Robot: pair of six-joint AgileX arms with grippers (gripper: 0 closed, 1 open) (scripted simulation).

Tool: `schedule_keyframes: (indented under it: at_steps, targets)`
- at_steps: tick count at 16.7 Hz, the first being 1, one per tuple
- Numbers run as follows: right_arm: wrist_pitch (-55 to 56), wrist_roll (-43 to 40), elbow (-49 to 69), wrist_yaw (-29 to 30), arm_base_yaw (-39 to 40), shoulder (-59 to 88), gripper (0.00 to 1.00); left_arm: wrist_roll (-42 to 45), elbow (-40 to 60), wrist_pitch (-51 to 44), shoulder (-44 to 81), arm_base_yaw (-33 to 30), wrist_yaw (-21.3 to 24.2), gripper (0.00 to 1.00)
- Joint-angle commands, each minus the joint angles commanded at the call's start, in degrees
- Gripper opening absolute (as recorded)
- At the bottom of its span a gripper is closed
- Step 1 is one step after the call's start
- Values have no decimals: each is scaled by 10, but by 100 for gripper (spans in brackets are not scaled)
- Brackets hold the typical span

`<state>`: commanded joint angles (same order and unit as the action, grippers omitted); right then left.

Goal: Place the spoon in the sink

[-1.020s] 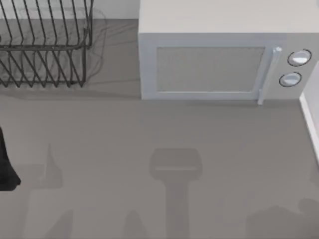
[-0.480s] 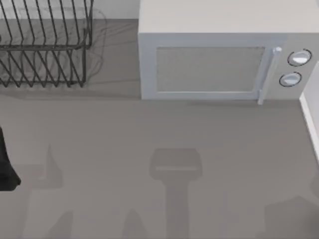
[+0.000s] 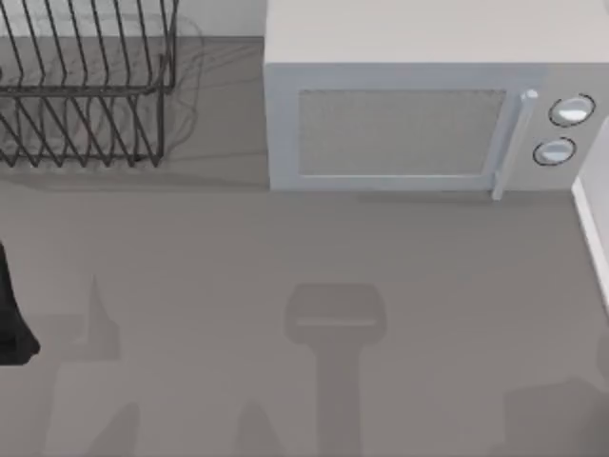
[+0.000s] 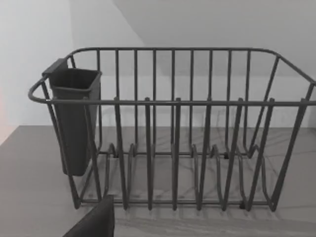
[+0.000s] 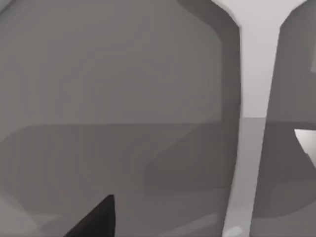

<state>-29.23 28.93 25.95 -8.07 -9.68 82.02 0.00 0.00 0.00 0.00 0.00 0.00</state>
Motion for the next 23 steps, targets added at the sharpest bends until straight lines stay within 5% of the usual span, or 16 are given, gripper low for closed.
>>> schedule_keyframes:
  at_steps: [9, 17, 18, 23]
  targets:
    - [0, 0, 0, 0, 0, 0, 2, 0, 0, 0, 0, 0, 0, 100]
    - [0, 0, 0, 0, 0, 0, 0, 0, 0, 0, 0, 0, 0, 100]
    - [-86, -12, 31, 60, -5, -49, 0, 0, 0, 0, 0, 0, 0, 100]
    - [-155, -13, 83, 59, -5, -69, 0, 0, 0, 0, 0, 0, 0, 100]
